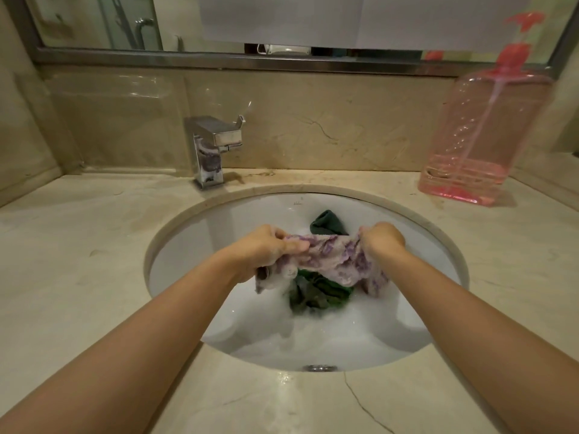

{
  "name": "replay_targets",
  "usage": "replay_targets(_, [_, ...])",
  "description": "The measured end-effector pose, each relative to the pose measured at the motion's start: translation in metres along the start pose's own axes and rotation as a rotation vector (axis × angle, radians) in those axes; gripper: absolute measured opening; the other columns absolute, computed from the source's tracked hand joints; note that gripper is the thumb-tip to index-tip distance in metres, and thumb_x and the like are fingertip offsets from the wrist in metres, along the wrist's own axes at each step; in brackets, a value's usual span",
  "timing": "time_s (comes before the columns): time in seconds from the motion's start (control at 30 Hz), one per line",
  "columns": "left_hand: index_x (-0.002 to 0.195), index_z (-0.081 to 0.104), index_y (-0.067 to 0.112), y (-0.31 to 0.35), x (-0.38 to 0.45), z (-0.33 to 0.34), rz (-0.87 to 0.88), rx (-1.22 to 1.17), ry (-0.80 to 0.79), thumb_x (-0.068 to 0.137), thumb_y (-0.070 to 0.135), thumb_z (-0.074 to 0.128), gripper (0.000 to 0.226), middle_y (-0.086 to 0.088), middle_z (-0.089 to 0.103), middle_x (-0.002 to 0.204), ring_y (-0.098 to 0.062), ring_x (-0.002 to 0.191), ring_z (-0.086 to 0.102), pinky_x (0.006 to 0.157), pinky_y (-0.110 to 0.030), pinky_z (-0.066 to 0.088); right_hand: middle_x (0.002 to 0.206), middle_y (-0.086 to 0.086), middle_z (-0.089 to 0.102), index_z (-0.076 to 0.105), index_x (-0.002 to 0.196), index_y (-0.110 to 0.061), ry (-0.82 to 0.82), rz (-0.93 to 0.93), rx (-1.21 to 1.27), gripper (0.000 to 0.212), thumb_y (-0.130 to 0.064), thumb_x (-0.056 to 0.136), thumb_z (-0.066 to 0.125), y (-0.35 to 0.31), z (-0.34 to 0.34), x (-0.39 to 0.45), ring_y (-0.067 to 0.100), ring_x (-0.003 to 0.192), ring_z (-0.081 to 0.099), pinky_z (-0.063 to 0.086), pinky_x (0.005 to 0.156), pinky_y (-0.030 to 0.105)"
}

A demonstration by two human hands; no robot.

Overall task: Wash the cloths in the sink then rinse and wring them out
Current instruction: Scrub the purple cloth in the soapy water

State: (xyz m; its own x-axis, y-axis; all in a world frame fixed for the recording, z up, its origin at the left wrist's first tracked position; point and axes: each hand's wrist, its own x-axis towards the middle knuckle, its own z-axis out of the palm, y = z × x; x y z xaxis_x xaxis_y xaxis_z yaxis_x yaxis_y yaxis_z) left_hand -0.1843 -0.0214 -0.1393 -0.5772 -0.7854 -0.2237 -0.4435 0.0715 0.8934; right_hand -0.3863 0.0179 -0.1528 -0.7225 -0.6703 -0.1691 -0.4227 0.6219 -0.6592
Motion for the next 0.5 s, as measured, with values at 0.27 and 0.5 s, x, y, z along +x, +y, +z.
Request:
replay_targets(0.27, [0.099, 0.068, 0.015, 0.009, -0.01, 0.008, 0.198, 0.045, -0.159, 0.082, 0.019, 0.074, 0.018, -0.008, 0.071, 0.102, -0.018, 0.091, 0.068, 0.084, -0.028, 0.054, 0.101, 0.002, 0.071, 0.067, 0.099, -0.019, -0.704, -0.474, 0.283, 0.04, -0.035, 0.103, 0.03, -0.013, 0.01, -0.03, 0.015, 0.095, 0.065, 0.048, 0.089, 0.028])
replay_targets(0.5, [0.091, 0.067, 0.017, 0.0, -0.004, -0.005, -0.145, 0.288, 0.008, 0.069, 0.045, 0.081, 0.039, -0.004, 0.068, 0.086, -0.017, 0.073, 0.06, 0.058, -0.025, 0.045, 0.077, 0.01, 0.056, 0.059, 0.08, -0.007, -0.577, -0.621, 0.001, 0.033, -0.032, 0.099, 0.05, -0.006, 0.003, -0.021, 0.02, 0.071, 0.052, 0.039, 0.067, 0.028])
